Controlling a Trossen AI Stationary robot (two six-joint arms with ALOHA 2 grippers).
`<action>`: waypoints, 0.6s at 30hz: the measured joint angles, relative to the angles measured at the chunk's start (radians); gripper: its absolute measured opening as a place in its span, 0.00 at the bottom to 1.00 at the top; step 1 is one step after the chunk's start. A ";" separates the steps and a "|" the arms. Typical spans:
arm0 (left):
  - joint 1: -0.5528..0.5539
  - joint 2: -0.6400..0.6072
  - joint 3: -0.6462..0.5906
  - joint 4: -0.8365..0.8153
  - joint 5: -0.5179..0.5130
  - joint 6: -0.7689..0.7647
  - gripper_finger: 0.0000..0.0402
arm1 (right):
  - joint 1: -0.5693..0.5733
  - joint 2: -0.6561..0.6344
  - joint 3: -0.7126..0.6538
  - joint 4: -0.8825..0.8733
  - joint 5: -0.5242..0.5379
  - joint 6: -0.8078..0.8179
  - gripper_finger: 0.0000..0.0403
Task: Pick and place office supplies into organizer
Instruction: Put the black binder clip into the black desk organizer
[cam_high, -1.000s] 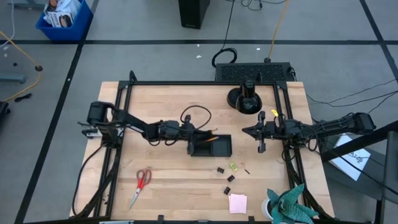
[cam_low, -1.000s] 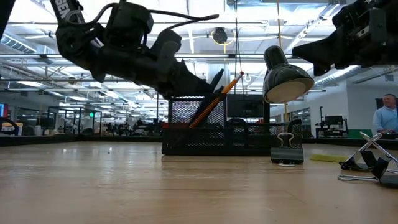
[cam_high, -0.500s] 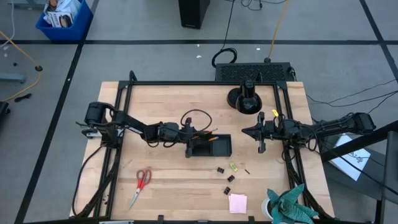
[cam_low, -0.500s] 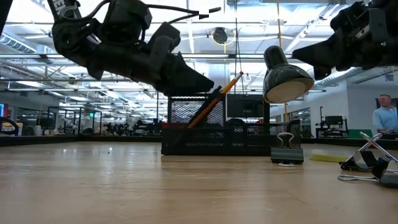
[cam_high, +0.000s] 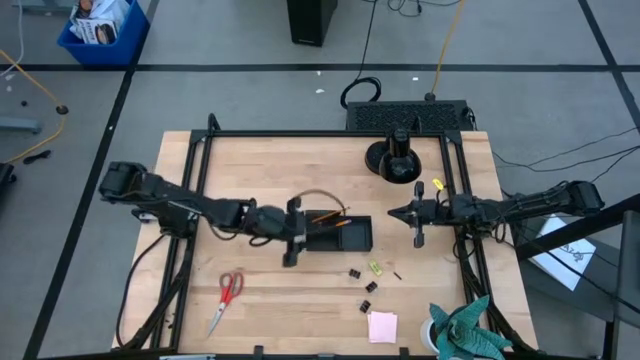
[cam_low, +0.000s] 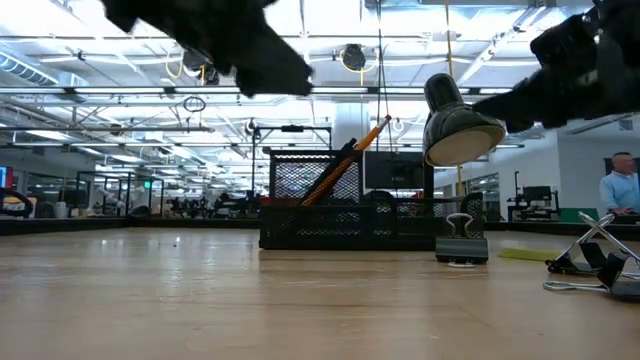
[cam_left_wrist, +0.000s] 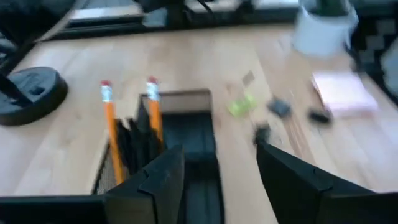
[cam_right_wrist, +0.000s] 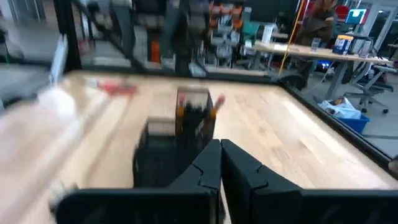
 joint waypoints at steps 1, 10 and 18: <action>-0.024 -0.016 0.006 -0.036 -0.015 0.031 0.49 | 0.000 0.002 0.000 -0.015 0.000 -0.017 0.01; -0.142 -0.272 -0.129 0.038 -0.212 0.182 0.15 | 0.032 0.055 0.123 -0.119 -0.028 -0.019 0.01; -0.084 -0.480 -0.482 0.353 -0.141 0.187 0.02 | 0.096 0.223 0.348 -0.352 -0.026 0.051 0.00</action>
